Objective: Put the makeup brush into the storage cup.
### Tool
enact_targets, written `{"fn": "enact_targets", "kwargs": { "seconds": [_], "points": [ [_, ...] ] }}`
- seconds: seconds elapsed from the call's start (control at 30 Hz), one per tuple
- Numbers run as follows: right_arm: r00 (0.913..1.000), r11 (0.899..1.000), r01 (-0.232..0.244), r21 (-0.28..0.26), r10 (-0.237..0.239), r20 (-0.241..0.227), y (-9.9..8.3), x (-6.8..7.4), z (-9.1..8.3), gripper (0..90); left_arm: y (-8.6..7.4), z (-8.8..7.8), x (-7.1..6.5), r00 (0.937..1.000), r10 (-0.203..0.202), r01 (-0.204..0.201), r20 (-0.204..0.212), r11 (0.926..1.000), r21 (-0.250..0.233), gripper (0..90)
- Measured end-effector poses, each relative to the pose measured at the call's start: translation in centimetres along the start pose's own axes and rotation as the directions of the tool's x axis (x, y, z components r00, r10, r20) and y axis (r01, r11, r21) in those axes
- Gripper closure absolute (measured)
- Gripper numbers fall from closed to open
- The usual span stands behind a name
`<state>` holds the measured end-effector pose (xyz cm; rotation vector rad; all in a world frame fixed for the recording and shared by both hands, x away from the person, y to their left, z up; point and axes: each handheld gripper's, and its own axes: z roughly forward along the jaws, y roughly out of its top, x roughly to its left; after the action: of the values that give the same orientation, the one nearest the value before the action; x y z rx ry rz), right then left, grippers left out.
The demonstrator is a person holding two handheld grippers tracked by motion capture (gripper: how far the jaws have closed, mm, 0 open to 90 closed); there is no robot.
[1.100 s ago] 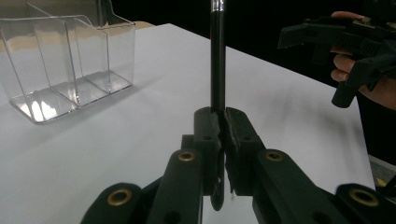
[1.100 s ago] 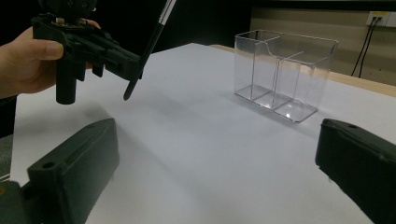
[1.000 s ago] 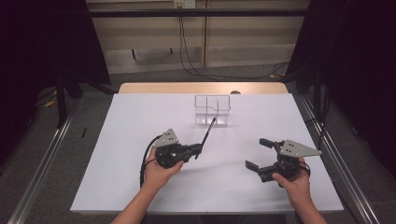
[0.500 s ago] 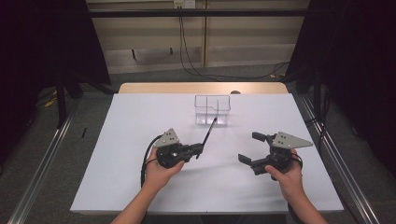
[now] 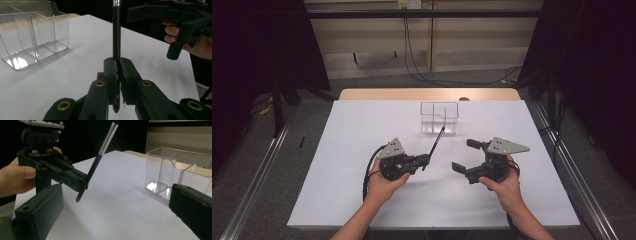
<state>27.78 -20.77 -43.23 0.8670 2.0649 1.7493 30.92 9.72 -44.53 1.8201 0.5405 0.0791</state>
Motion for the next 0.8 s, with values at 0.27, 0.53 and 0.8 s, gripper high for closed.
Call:
{"fn": "enact_targets", "kwargs": {
  "seconds": [0.27, 0.53, 0.8],
  "points": [
    [0.9996, 0.999, -0.029, -0.014, 0.029, 0.005, 0.5, 0.4, 0.9, 0.0, 0.0, 0.0, 0.0, 1.0, -0.003, 0.003, 0.005, 1.0, 0.0, 84.2],
    [0.9976, 0.998, -0.066, -0.026, 0.065, -0.026, 0.8, 0.7, 1.8, 0.0, -0.1, 0.2, -0.1, 1.0, -0.001, 0.001, 0.009, 1.0, -0.001, 84.1],
    [0.9958, 0.997, -0.07, -0.025, 0.069, -0.061, 1.1, 1.2, 2.6, 6.7, -0.1, 0.2, -0.1, 1.0, 0.003, -0.003, 0.009, 1.0, -0.008, 84.1]
  ]
}}
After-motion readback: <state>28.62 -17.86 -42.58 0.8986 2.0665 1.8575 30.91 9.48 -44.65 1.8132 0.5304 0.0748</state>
